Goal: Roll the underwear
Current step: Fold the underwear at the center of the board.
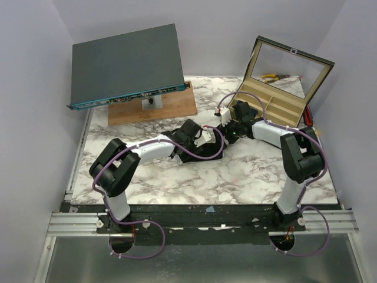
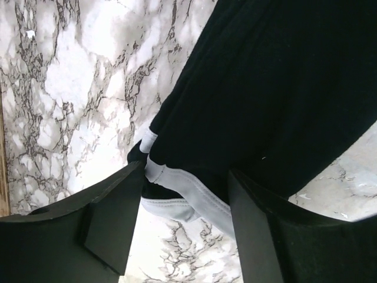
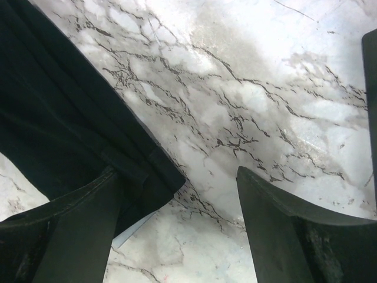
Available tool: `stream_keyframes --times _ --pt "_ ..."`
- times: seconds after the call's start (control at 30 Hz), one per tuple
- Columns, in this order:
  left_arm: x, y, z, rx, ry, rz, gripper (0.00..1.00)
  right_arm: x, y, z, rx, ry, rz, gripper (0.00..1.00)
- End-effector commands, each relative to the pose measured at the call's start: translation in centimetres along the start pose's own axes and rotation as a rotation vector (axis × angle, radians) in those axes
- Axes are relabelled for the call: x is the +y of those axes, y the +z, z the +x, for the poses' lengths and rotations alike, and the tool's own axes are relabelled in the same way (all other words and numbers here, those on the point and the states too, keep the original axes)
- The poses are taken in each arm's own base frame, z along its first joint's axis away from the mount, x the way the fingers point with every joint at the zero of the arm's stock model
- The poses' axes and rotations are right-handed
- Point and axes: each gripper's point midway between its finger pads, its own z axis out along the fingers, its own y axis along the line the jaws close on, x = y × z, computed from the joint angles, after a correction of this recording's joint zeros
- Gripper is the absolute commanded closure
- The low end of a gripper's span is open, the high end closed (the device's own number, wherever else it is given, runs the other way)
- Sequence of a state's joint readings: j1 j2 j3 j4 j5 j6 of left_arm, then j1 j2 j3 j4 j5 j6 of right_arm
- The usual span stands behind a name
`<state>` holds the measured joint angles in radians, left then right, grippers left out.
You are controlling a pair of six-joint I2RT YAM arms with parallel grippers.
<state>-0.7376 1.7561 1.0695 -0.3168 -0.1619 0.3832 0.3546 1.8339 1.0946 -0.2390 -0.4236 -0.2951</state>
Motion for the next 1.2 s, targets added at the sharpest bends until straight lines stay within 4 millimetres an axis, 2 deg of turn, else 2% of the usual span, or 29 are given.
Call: stream_keyframes --times 0.0,0.1,0.33,0.5,0.7,0.87,1.0,1.17 --pt "0.9 -1.0 0.3 -0.002 -0.018 -0.023 0.3 -0.1 -1.1 1.5 0.073 -0.01 0.031 0.2" --pt "0.9 -2.0 -0.9 -0.05 -0.027 -0.006 0.22 0.3 -1.8 0.8 0.06 -0.025 0.017 0.19" --pt "0.6 -5.3 -3.5 -0.224 -0.048 0.079 0.01 2.7 -4.7 -1.5 -0.003 -0.1 -0.071 0.16" --pt "0.7 -8.8 -3.9 -0.324 -0.029 0.131 0.01 3.3 -5.4 -2.8 -0.023 -0.181 -0.086 0.16" --pt "0.5 -11.8 -1.9 -0.367 -0.03 0.151 0.01 3.2 -3.5 -3.3 0.02 -0.223 -0.136 0.16" --pt "1.6 -13.6 -0.1 -0.382 -0.066 0.088 0.01 3.7 -1.5 -3.3 0.035 -0.242 -0.195 0.16" --pt "2.5 -14.3 1.1 -0.377 -0.105 0.048 0.01 4.3 -0.2 -2.6 0.054 -0.244 -0.234 0.16" --pt "3.7 -15.1 1.8 -0.396 -0.173 0.036 0.01 5.9 0.4 -0.9 0.081 -0.237 -0.293 0.16"
